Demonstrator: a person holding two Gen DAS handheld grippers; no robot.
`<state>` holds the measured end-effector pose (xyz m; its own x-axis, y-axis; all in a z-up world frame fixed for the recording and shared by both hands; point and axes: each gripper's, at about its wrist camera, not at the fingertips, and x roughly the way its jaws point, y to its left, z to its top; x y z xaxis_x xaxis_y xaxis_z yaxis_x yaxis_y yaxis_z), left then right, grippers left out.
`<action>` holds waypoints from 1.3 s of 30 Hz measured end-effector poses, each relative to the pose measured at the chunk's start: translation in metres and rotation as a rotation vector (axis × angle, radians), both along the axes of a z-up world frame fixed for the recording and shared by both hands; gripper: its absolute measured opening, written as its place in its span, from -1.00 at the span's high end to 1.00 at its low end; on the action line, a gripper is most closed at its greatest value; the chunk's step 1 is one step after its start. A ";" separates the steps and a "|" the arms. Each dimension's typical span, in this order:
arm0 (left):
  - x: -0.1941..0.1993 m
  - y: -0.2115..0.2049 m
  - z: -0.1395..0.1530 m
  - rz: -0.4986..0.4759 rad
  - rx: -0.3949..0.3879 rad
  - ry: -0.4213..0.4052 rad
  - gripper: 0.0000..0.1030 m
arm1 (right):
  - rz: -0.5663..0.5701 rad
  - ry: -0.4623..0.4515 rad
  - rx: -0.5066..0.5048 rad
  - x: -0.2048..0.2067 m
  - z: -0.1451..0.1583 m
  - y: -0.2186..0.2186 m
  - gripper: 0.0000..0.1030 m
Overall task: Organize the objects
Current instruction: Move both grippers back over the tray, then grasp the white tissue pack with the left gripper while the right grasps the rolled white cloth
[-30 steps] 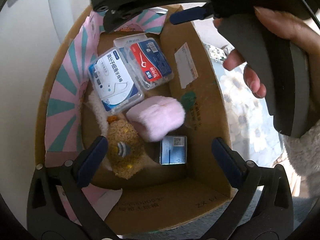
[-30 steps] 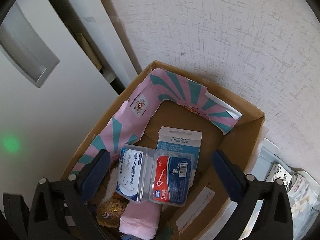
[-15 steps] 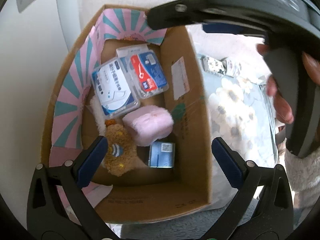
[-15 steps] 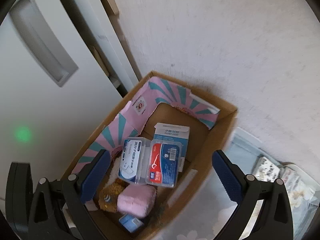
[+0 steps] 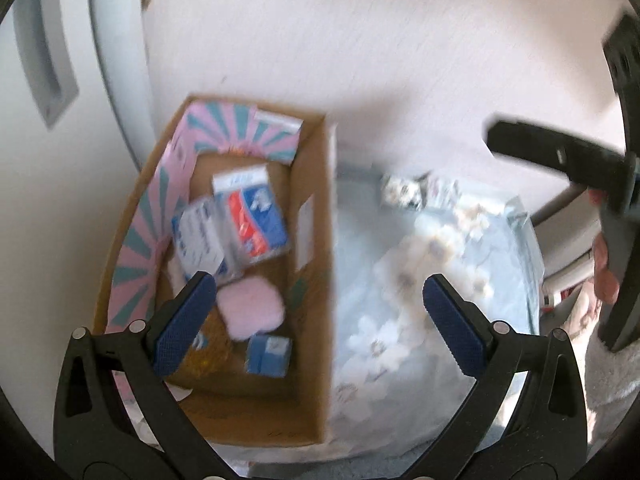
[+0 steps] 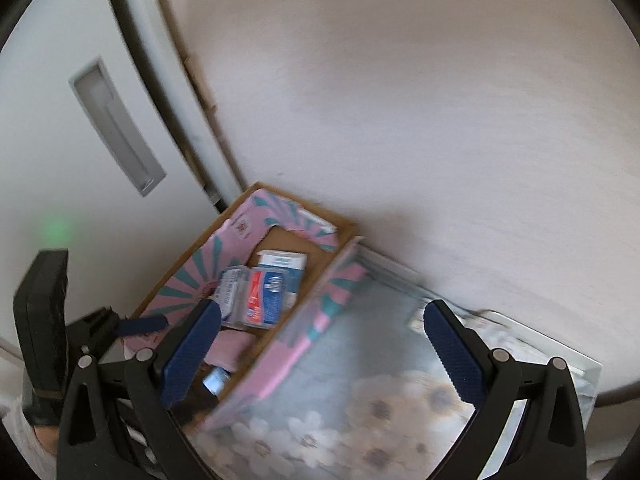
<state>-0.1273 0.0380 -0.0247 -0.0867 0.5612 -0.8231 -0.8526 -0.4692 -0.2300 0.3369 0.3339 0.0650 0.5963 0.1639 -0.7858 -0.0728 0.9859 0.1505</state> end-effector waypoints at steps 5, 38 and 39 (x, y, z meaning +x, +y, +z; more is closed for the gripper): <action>0.020 0.020 0.021 0.005 0.030 0.052 -0.99 | -0.090 -0.080 -0.065 -0.041 0.016 -0.050 -0.97; 0.070 0.220 -0.158 -0.128 -0.097 0.166 -0.71 | -0.284 0.030 0.262 -0.006 -0.192 -0.189 -0.88; 0.069 0.222 -0.160 -0.128 -0.100 0.171 -0.71 | -0.280 0.033 0.268 -0.002 -0.197 -0.188 -0.83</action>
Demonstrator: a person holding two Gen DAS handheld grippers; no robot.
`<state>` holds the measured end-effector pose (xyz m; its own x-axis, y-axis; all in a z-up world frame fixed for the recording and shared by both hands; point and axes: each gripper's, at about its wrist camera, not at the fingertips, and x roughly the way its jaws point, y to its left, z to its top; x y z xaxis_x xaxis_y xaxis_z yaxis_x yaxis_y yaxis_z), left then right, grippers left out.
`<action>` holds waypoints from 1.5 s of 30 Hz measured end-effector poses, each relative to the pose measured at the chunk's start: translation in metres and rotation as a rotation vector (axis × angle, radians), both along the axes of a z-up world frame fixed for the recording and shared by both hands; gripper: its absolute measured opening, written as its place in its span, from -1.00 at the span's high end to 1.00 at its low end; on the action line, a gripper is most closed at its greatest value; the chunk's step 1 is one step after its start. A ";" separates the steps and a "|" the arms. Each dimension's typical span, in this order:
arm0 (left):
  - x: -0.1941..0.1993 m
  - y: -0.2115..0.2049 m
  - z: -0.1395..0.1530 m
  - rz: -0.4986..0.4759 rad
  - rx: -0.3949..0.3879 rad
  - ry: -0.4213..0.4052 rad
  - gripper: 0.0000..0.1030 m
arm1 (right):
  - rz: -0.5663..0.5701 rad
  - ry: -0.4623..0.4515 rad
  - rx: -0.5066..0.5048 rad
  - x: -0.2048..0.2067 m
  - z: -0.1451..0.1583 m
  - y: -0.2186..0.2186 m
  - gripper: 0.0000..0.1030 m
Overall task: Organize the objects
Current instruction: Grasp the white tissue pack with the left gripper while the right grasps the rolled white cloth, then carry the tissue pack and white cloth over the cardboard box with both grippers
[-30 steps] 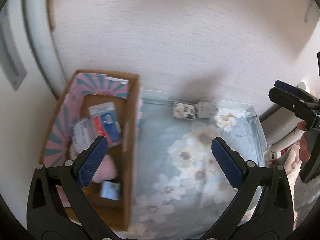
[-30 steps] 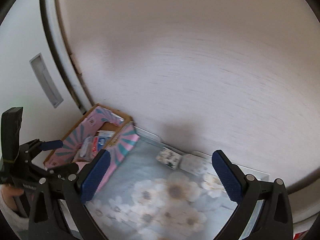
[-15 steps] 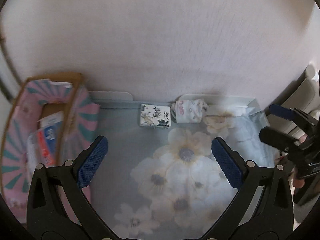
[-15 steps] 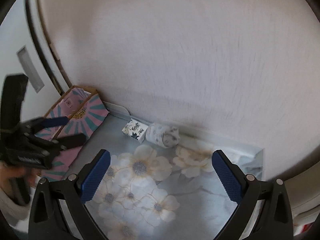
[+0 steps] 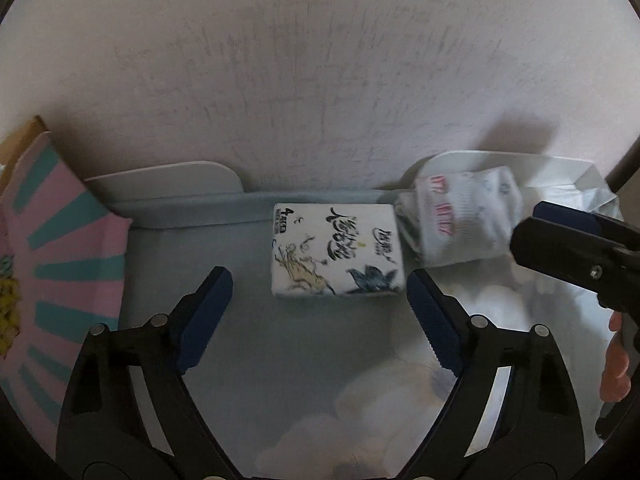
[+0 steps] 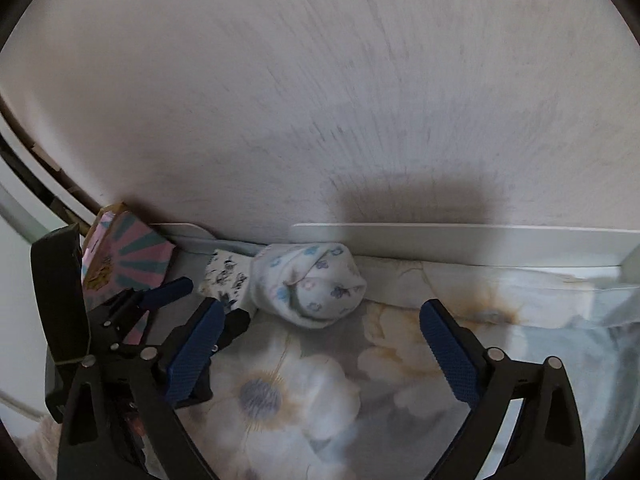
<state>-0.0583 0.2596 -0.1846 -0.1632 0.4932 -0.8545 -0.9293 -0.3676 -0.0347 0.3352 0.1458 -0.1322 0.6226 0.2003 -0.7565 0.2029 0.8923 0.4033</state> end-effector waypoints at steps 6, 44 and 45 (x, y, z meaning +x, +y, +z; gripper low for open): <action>-0.004 0.006 -0.001 0.003 0.009 0.003 -0.70 | 0.020 -0.005 0.019 0.017 -0.009 0.004 -0.66; 0.004 -0.085 0.130 -0.016 0.158 -0.005 -0.21 | 0.040 -0.074 -0.095 -0.034 0.108 0.034 0.07; 0.003 -0.090 0.137 -0.016 0.166 -0.004 -0.21 | 0.041 -0.080 -0.102 -0.036 0.115 0.036 0.07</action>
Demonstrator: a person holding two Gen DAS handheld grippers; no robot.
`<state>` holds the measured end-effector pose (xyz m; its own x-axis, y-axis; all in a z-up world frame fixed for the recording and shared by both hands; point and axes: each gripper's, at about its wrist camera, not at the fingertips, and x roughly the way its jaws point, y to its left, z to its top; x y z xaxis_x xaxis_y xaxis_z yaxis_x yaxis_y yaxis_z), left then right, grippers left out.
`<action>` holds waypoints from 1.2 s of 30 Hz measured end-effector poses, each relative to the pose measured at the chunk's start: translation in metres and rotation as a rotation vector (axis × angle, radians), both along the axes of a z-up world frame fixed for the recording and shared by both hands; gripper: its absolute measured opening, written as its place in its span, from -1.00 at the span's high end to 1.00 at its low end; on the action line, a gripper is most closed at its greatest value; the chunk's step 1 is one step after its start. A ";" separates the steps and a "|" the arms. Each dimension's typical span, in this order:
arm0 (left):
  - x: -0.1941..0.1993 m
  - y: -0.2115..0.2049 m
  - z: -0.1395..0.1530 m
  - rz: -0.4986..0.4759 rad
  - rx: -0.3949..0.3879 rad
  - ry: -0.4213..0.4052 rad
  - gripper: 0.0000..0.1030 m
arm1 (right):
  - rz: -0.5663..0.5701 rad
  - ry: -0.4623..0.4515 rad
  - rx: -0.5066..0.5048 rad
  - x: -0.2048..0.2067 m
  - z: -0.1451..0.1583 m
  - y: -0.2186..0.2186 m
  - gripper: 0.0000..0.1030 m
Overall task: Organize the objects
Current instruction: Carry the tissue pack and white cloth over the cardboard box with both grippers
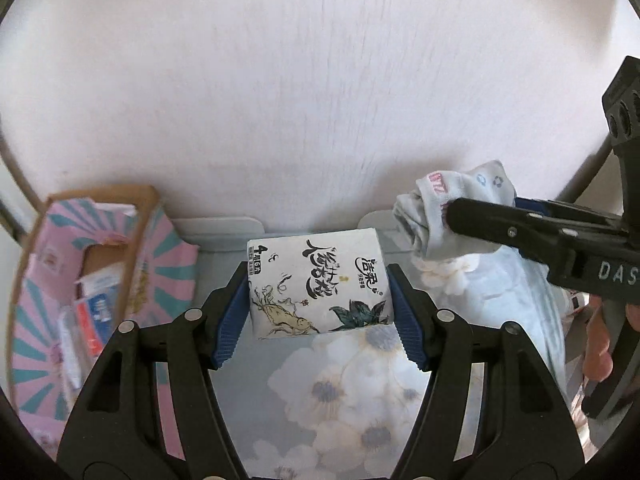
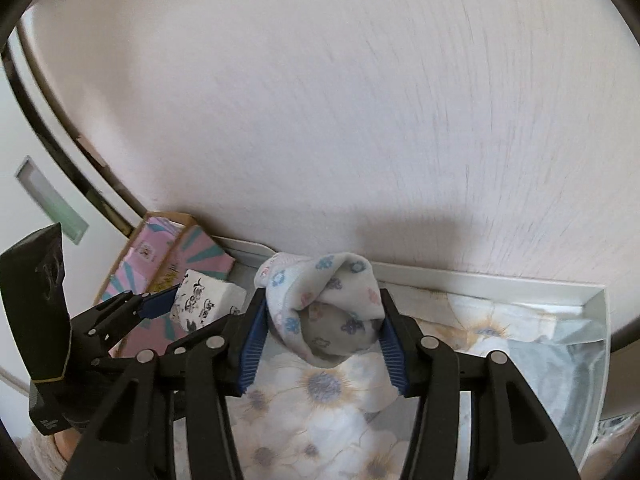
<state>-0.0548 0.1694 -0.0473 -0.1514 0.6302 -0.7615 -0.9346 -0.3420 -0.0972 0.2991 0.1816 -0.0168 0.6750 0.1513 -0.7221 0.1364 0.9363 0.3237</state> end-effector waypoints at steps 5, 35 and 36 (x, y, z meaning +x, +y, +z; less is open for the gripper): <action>-0.006 -0.032 0.039 0.014 0.039 0.027 -0.21 | 0.017 -0.033 -0.026 -0.004 0.040 0.016 0.07; -0.127 -0.183 0.034 0.245 -0.034 0.016 -0.21 | 0.374 -0.012 -0.152 0.132 0.080 0.228 0.07; -0.132 -0.185 0.030 0.247 -0.041 0.011 -0.21 | 0.380 0.001 -0.157 0.137 0.075 0.232 0.07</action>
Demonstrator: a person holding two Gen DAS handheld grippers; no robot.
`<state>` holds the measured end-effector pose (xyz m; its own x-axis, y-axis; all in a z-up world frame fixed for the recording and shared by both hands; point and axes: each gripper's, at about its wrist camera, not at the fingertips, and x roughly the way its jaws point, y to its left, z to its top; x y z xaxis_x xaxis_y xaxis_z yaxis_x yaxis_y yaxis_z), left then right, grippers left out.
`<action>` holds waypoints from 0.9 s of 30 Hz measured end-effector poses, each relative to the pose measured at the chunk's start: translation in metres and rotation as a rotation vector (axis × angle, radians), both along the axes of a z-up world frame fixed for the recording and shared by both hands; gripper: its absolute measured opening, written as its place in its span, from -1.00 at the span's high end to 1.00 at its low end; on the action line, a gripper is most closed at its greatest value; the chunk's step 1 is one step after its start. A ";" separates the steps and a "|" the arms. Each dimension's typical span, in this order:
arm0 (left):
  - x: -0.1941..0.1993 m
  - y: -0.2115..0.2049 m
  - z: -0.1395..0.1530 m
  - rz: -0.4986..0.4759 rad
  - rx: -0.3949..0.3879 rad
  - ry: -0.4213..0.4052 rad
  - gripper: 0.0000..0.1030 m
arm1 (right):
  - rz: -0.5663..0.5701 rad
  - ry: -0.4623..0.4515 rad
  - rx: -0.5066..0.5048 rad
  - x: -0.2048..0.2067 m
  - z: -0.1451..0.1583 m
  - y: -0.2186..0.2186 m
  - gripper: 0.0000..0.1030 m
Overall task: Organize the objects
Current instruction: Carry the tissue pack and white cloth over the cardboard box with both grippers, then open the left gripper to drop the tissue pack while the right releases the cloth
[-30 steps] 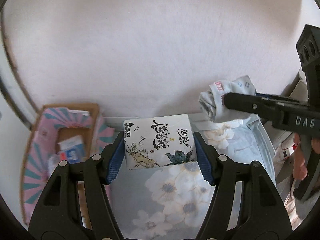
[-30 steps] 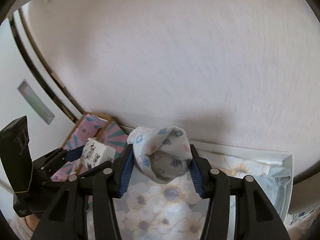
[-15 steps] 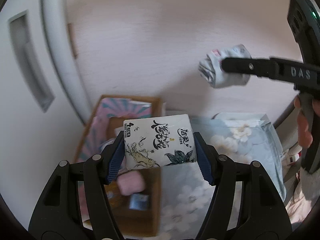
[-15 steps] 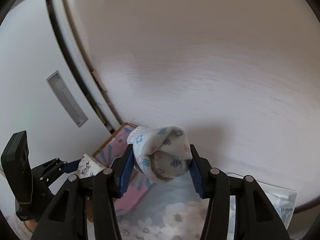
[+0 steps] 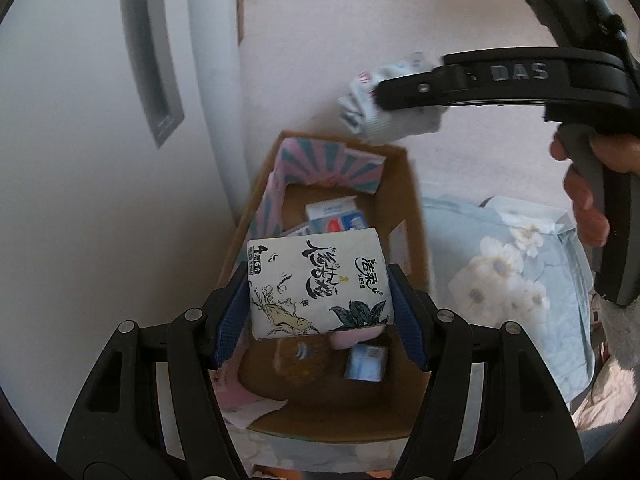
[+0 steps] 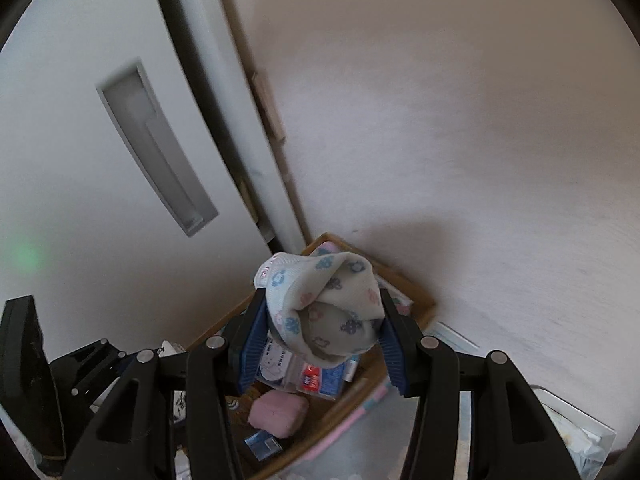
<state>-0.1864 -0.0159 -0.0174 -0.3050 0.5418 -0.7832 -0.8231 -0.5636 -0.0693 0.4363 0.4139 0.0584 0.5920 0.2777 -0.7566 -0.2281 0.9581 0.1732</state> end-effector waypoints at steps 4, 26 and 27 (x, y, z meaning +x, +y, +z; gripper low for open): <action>-0.010 0.000 -0.012 -0.010 -0.016 -0.018 -0.21 | -0.001 0.056 -0.019 0.021 -0.023 0.011 0.07; -0.012 0.028 -0.044 -0.083 -0.113 -0.060 -0.42 | -0.006 0.216 -0.113 0.067 -0.086 -0.003 0.06; -0.012 0.030 -0.047 -0.082 -0.122 -0.059 -0.86 | -0.001 0.223 -0.121 0.068 -0.087 -0.004 0.00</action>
